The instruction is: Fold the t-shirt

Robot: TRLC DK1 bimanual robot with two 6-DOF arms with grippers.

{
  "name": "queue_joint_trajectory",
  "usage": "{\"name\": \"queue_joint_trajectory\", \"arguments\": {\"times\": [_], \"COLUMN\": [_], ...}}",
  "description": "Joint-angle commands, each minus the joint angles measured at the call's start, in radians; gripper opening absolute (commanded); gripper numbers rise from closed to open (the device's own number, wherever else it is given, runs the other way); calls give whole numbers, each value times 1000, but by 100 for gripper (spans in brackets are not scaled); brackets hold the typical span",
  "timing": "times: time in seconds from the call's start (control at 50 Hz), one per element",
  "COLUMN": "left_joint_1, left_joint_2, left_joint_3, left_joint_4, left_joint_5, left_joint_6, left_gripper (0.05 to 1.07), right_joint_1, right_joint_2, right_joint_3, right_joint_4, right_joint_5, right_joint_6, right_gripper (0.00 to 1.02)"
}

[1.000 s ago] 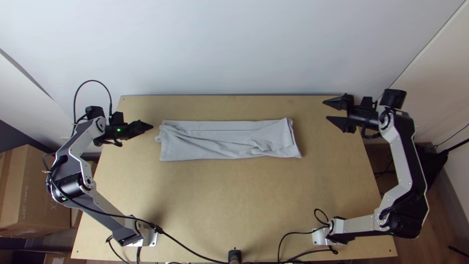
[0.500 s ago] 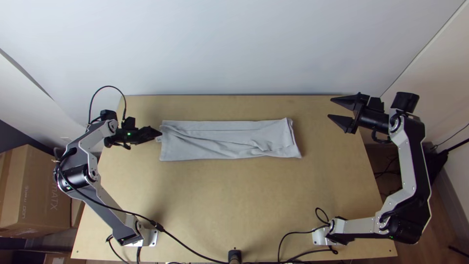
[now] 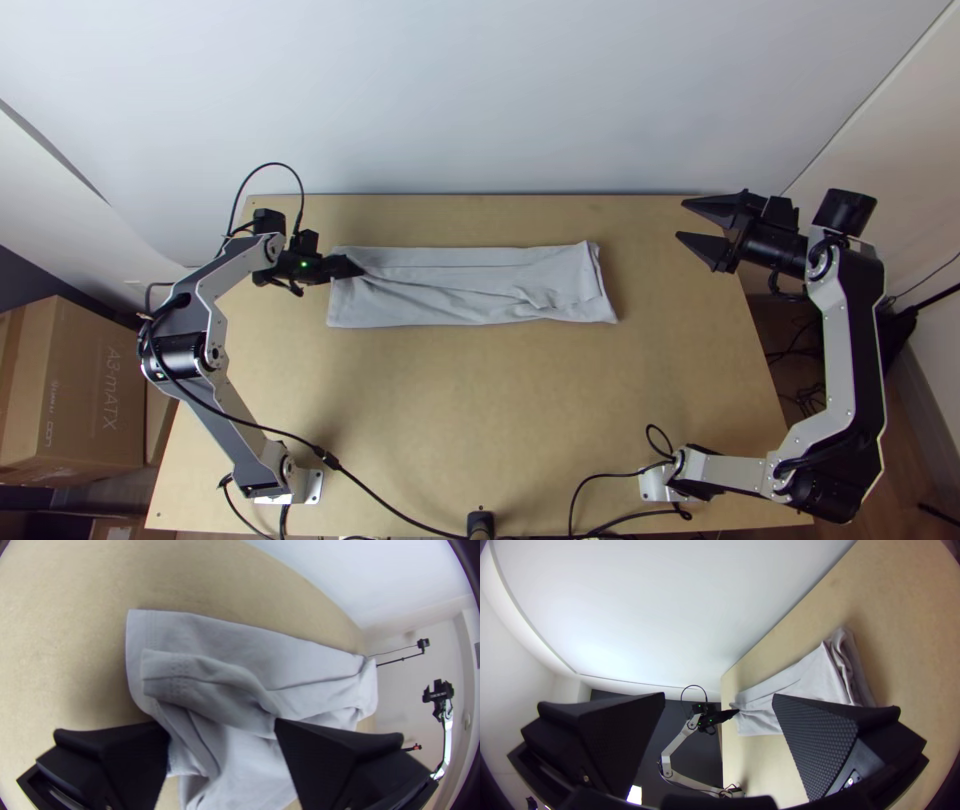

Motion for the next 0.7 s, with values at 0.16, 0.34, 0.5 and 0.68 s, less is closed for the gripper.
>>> {"name": "queue_joint_trajectory", "arguments": {"times": [0.16,0.34,0.5,0.68], "left_joint_1": [36,230,448,557], "left_joint_2": [9,-33,-14,-70], "left_joint_3": [3,5,88,229], "left_joint_4": [33,-25,-108,-235], "left_joint_5": [-102,-122,-144,-277], "left_joint_6": [-104,24,173,275], "left_gripper": [7,7,7,7], "right_joint_1": [-9,-6,7,23], "right_joint_2": [-61,-92,-101,-121], "right_joint_3": [-71,-100,-129,-167], "right_joint_4": [-5,-5,-5,-4], "right_joint_5": [-16,7,44,89], "right_joint_6": [-23,-52,-98,-137], "right_gripper": [98,98,98,98]}}
